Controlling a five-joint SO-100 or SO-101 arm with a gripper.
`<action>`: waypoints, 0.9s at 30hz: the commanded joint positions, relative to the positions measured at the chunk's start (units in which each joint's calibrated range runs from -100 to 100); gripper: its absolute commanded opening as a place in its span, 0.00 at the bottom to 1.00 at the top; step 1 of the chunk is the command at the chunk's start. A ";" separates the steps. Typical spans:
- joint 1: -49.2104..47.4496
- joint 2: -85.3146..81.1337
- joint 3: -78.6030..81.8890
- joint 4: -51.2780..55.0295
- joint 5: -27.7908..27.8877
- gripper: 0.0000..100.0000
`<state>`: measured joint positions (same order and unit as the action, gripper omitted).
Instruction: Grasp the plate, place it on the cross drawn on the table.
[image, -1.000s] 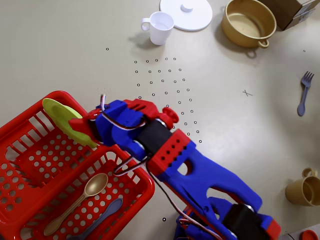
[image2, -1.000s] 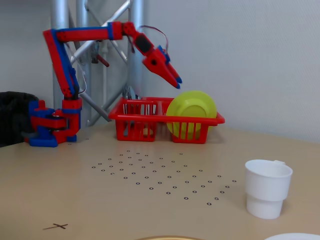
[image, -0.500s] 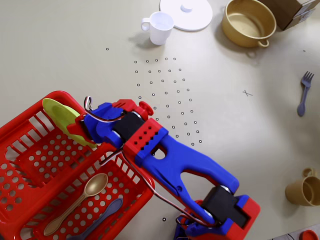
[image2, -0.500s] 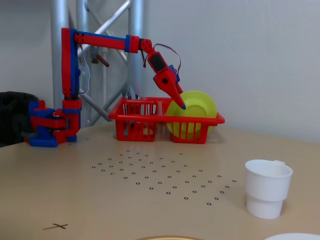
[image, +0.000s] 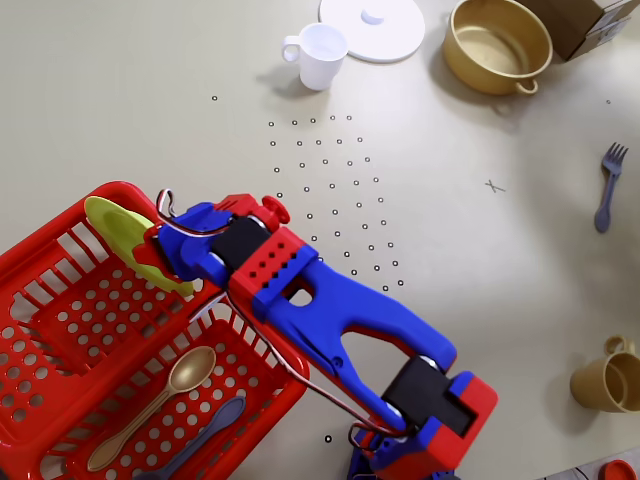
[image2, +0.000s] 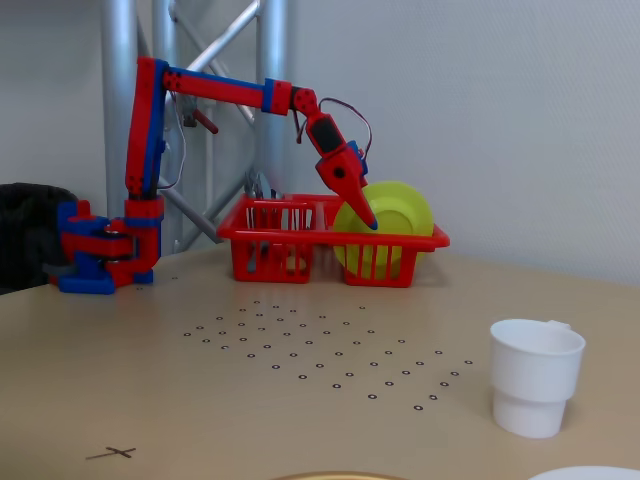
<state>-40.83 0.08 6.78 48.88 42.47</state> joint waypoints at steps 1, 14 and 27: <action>-1.17 -1.69 -5.33 -1.27 -0.49 0.22; -2.75 -1.94 -5.51 -1.27 -0.68 0.12; -3.39 -2.79 -3.06 -3.53 1.03 0.01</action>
<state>-44.11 0.41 6.33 47.60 43.74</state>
